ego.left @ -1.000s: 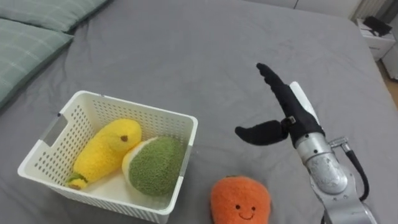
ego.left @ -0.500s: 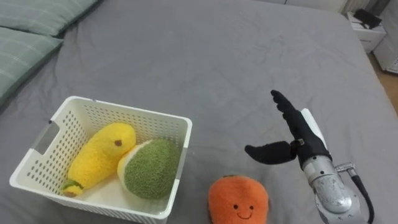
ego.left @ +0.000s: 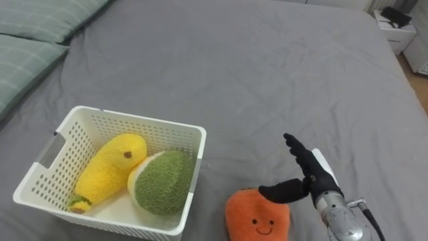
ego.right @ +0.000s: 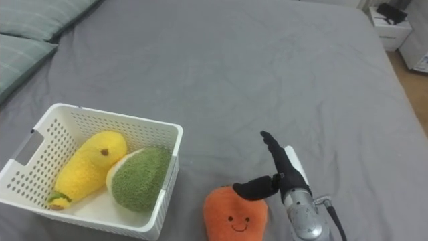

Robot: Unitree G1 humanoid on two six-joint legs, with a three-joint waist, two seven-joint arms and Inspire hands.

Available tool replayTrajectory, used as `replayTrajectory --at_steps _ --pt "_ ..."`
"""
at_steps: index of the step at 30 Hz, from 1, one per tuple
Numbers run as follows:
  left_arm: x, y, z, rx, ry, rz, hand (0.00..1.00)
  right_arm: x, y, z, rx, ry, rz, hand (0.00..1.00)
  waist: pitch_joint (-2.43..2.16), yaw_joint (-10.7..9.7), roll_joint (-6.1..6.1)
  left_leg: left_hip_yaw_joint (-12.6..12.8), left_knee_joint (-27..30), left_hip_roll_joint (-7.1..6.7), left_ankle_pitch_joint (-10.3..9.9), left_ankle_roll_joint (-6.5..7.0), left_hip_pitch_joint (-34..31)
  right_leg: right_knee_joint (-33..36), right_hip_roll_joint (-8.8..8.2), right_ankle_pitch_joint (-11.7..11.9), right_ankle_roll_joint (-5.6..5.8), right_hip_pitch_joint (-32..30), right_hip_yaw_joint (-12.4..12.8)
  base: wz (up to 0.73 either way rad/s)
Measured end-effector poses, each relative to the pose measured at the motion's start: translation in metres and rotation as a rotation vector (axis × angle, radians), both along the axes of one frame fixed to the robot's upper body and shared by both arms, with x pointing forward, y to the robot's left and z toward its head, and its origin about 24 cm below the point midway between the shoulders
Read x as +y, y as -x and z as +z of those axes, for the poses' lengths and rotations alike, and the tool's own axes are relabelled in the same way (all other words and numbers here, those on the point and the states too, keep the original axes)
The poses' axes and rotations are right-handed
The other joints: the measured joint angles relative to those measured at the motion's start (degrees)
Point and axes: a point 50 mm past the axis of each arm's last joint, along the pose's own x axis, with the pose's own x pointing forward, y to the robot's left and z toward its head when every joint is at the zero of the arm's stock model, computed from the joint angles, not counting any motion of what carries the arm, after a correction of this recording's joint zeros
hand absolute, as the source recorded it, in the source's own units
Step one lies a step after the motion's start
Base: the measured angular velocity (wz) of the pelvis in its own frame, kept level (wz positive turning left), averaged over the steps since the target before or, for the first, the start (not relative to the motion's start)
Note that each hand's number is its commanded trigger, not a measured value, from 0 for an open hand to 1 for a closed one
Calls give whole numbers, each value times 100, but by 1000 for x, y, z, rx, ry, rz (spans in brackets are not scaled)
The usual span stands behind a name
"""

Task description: Collect toys from the bed

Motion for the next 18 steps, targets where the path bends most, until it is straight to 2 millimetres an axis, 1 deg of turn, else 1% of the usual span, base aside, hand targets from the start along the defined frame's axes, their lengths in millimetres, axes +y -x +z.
replayTrajectory --at_steps 3,7,10,13,16,18 --pt "0 0 0 -1 1 0 0 5 7 -13 63 -6 9 0 -4 3 -11 -1 1 -4 -3 5 -11 1 -3 -1 2 -12 7 0" --pt "0 0 0 -4 2 -1 0 9 9 -16 82 -9 31 0 -3 4 -6 -5 3 -4 -3 4 -17 -1 1 -3 5 -20 44 0" --pt "-1 -1 0 -11 5 -3 0 9 10 -18 90 -7 38 0 -2 1 -6 -18 9 -4 -4 4 -28 -10 -2 -3 5 -17 -14 3" --pt "0 -2 1 -20 5 -2 0 10 15 -25 132 -14 55 0 -5 15 -17 -39 10 -5 -4 2 -39 -19 -2 -4 6 -19 -38 3" --pt "0 -3 1 -26 5 -2 0 12 24 -37 199 -10 76 0 -10 23 -28 -58 10 -6 -5 1 -40 -25 -2 -5 8 -17 -53 2" --pt "0 -3 1 -32 7 -3 0 10 32 -46 257 -8 89 0 -3 76 -45 -58 9 -7 -5 1 -38 -24 -2 -5 8 -18 -48 0"
